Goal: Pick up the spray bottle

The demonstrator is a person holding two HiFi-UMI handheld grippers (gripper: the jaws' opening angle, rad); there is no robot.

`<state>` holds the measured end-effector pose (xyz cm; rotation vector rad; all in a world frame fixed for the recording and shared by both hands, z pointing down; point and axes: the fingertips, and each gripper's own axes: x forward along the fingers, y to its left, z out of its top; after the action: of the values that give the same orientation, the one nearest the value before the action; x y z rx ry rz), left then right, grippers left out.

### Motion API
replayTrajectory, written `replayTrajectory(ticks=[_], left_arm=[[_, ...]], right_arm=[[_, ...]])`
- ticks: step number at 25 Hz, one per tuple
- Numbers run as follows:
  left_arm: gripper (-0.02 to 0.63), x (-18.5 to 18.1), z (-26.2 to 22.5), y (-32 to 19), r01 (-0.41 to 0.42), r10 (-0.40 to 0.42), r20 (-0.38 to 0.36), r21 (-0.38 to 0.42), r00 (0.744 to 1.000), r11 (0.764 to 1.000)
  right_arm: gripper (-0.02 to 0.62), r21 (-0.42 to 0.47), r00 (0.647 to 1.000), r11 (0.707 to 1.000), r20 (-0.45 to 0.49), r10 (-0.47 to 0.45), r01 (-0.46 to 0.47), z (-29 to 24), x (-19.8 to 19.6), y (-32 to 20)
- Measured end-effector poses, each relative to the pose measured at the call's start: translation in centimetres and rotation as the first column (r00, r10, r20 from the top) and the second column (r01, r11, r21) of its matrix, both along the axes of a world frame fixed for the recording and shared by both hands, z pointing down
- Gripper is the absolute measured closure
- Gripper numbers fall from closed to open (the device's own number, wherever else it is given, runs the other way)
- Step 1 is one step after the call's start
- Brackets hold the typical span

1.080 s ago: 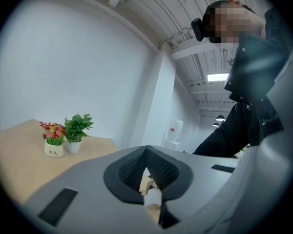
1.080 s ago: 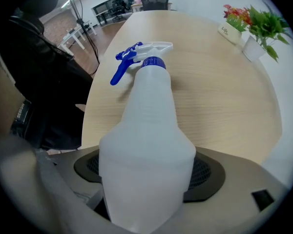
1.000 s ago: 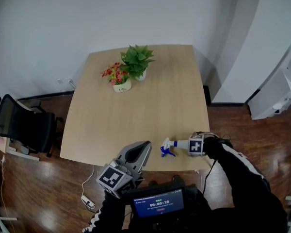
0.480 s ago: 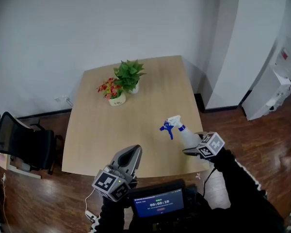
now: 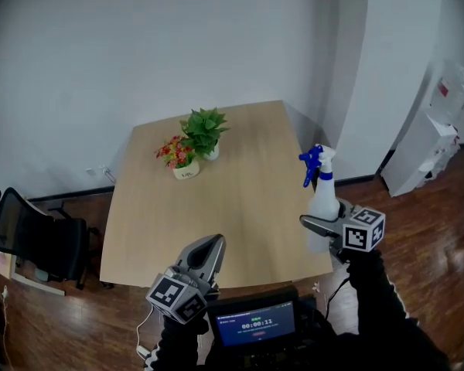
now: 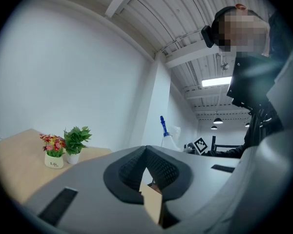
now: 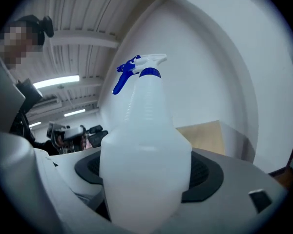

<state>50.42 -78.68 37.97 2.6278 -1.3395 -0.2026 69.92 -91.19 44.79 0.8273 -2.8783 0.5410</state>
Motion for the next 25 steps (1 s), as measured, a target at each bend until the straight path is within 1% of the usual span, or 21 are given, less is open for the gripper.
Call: replayTrajectory(ticks=[1,3,6,8,13,16,19,21,25], left_arm=[[0.612,-0.1,-0.2,0.1,-0.001,0.001,-0.004,0.005,1.0,1.0],[0.612,-0.1,-0.6,0.2,-0.003,0.003,-0.009,0.013,1.0,1.0],[0.612,-0.3,-0.4,0.5,-0.008,0.008,-0.012,0.018,1.0,1.0],[0.611,-0.5,-0.1,0.5,-0.01,0.01,-0.015,0.013,1.0,1.0],[0.612,-0.3,0.1,0.4,-0.006,0.006,0.01,0.008,1.0,1.0],[0.611,0.0,-0.1,0.5,-0.013,0.013,-0.014,0.005,1.0,1.0],[0.611,0.0,0.1,0.4,0.007,-0.007,0.02,0.011,1.0,1.0],[0.612,-0.1,0.1,0.3,0.017,-0.018,0.028,0.011,0.999,1.0],[0.612,-0.3,-0.4,0.1,0.035,-0.035,-0.022,0.016,0.999,0.999]], right_arm=[[0.189,0.022,0.999,1.0,0.04,0.021,-0.022,-1.6,0.3,0.0],[0.189,0.083,0.995,0.995,0.089,0.054,-0.061,-4.4,0.8,0.1],[0.189,0.195,0.99,0.976,0.123,0.075,-0.098,-7.6,0.7,1.2],[0.189,0.24,0.987,0.964,0.135,0.085,-0.115,-8.8,0.4,1.9],[0.189,0.245,0.986,0.959,0.122,0.113,-0.14,-8.9,0.8,2.3],[0.189,0.249,0.986,0.956,0.108,0.13,-0.154,-8.7,1.4,2.5],[0.189,0.255,0.984,0.953,0.113,0.141,-0.166,-8.8,1.9,2.7],[0.189,0.263,0.983,0.95,0.116,0.142,-0.168,-9.0,2.1,2.7],[0.189,0.272,0.984,0.948,0.107,0.14,-0.165,-9.1,1.9,2.7]])
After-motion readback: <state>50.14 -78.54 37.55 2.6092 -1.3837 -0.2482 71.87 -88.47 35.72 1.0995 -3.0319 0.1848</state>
